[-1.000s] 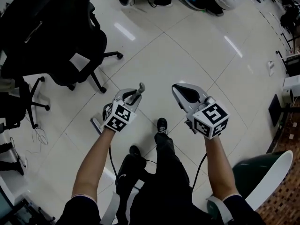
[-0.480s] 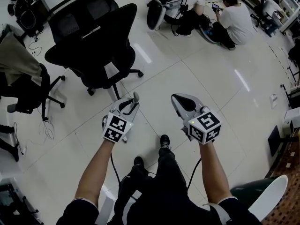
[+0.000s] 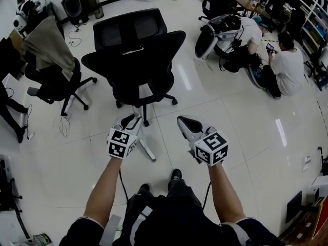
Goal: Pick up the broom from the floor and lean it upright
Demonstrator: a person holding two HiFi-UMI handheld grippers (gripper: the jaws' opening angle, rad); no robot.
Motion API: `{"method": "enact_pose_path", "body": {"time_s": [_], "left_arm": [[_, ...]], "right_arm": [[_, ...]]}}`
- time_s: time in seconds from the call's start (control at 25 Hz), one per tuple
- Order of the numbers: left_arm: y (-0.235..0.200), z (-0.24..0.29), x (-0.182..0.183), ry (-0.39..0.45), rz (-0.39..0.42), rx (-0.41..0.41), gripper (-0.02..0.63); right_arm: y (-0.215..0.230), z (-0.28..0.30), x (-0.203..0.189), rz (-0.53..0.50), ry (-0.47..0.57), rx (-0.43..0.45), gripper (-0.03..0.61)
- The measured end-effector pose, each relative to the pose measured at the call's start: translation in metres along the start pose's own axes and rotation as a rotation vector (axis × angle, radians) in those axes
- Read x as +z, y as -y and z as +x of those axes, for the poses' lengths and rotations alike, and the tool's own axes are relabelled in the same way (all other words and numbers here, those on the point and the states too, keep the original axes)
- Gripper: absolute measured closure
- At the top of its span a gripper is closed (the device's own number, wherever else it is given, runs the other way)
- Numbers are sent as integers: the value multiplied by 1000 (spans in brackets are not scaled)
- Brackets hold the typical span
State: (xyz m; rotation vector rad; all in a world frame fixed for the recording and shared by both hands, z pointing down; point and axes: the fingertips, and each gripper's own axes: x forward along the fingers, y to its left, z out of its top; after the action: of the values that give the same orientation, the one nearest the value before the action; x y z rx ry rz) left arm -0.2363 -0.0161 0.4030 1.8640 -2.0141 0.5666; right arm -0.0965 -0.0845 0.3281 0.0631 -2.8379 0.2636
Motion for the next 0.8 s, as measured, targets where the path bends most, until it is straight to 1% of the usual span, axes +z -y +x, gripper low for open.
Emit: {"method": "enact_pose_path", "body": {"time_s": [0.08,0.16,0.28,0.4,0.56,0.8], "left_arm": [[-14,-6,0,-8,-43,81,511],[-26,-8,4,-10,-82,146,511],[-37,-9,4,-17,-121,201,511],[-51,-13,1,-19,-150,241,511],[-77,-17,5,5,-168,278,512],[-133,4,23,39,-156,255,517]], "right_arm": [[-2,11,7,-23,-17,73,572],[-1,22,17,-49,-21,126,572],[1,39,27,-66,-18,182,572],[-1,57,33,-78,-26,217,572],[-6,80,42,-88,-25,230,572],[7,116,73,-110,-13,168,572]]}}
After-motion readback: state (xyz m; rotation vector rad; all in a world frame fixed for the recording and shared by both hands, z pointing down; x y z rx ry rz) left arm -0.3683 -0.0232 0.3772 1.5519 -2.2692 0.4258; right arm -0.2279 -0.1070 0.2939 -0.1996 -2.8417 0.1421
